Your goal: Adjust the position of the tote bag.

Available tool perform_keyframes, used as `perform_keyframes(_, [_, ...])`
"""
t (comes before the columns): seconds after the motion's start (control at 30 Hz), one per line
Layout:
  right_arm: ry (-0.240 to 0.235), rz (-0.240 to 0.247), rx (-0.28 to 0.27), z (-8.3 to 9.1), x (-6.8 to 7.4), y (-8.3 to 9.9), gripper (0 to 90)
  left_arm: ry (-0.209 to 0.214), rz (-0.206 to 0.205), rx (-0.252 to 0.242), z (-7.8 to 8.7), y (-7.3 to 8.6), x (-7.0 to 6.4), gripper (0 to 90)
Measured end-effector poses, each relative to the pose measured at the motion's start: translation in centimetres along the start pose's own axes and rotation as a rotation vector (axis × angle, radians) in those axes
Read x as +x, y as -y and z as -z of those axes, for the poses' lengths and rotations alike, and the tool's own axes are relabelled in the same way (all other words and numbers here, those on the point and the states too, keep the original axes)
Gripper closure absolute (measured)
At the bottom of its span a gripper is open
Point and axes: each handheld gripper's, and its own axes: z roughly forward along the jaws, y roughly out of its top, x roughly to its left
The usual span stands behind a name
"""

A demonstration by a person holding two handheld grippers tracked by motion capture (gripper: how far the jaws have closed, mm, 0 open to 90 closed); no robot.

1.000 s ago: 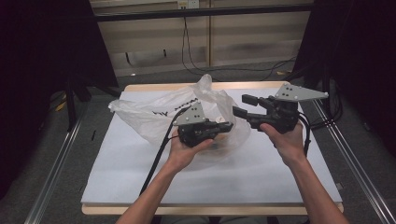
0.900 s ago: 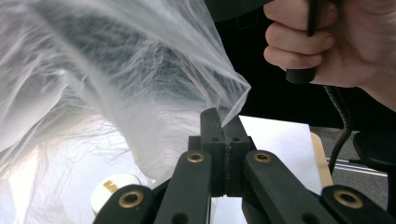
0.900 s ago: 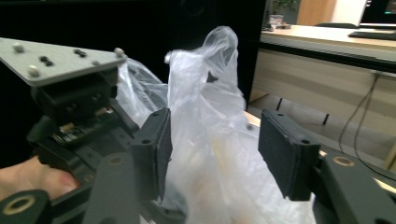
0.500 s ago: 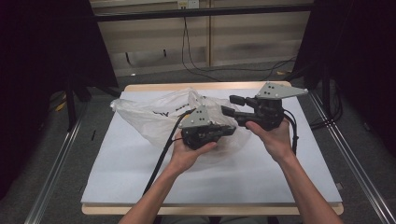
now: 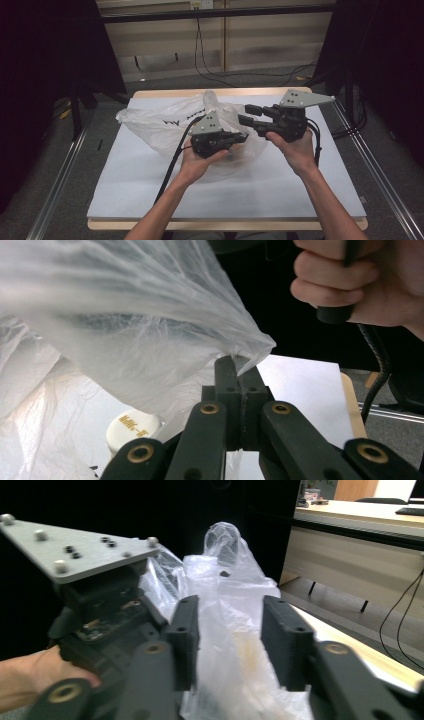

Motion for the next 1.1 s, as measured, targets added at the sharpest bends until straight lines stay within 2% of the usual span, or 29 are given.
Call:
perform_keyframes(0.1, [0.005,0.004,0.012,-0.3,0.2,0.0,50.6,-0.004,0.005,0.003,-0.1,0.0,0.0,90.0])
perform_keyframes(0.13, [0.005,0.008,0.014,-0.5,0.2,0.0,49.6,-0.017,0.003,0.005,-0.1,0.0,0.0,90.0])
perform_keyframes(0.23, [0.004,0.01,0.03,-0.9,0.3,0.2,47.4,-0.004,-0.006,0.007,-0.1,0.0,0.0,90.0])
perform_keyframes(0.33, [0.011,0.026,0.073,-1.8,0.4,0.5,47.9,0.005,-0.012,0.009,-0.2,-0.2,-0.4,90.0])
perform_keyframes(0.43, [0.028,0.044,0.084,-2.4,0.5,0.7,67.4,0.013,-0.024,0.015,-0.2,-0.2,-0.8,90.0])
perform_keyframes(0.5, [0.031,0.029,0.068,-2.3,0.2,0.7,80.7,0.002,-0.023,0.012,0.0,-0.1,-0.8,90.0])
perform_keyframes(0.53, [0.038,0.02,0.056,-2.2,0.1,0.7,84.9,0.009,-0.019,0.009,0.2,-0.1,-0.8,88.9])
perform_keyframes(0.57, [0.037,0.01,0.043,-2.0,-0.1,0.7,86.9,-0.003,-0.014,-0.003,0.4,0.0,-0.7,86.8])
perform_keyframes(0.6, [0.036,0.003,0.032,-1.7,-0.3,0.6,88.1,-0.003,-0.011,0.002,0.7,0.0,-0.6,84.4])
perform_keyframes(0.63, [0.041,0.001,0.023,-1.5,-0.3,0.5,88.4,-0.004,-0.001,-0.013,0.9,0.0,-0.5,81.5])
perform_keyframes(0.7, [0.045,0.001,0.01,-1.1,-0.4,0.4,89.0,-0.026,0.004,-0.022,1.8,0.1,-0.4,73.1])
perform_keyframes(0.83, [0.048,-0.006,-0.014,-0.5,-0.5,0.4,89.3,-0.06,0.007,-0.052,3.8,-0.1,-0.2,65.1])
perform_keyframes(0.87, [0.053,-0.008,-0.016,-0.4,-0.6,0.5,89.3,-0.063,0.007,-0.064,4.4,-0.1,0.0,63.6])
perform_keyframes(0.9, [0.054,-0.01,-0.021,-0.3,-0.7,0.7,89.3,-0.092,0.004,-0.069,5.2,-0.2,0.1,62.6])
perform_keyframes(0.93, [0.063,-0.018,-0.028,0.0,-0.9,0.9,89.3,-0.104,0.013,-0.084,5.9,-0.3,0.3,60.0])
perform_keyframes(1.1, [0.072,-0.048,-0.054,0.9,-1.6,1.5,89.4,-0.166,0.037,-0.099,9.3,-0.1,0.9,56.1])
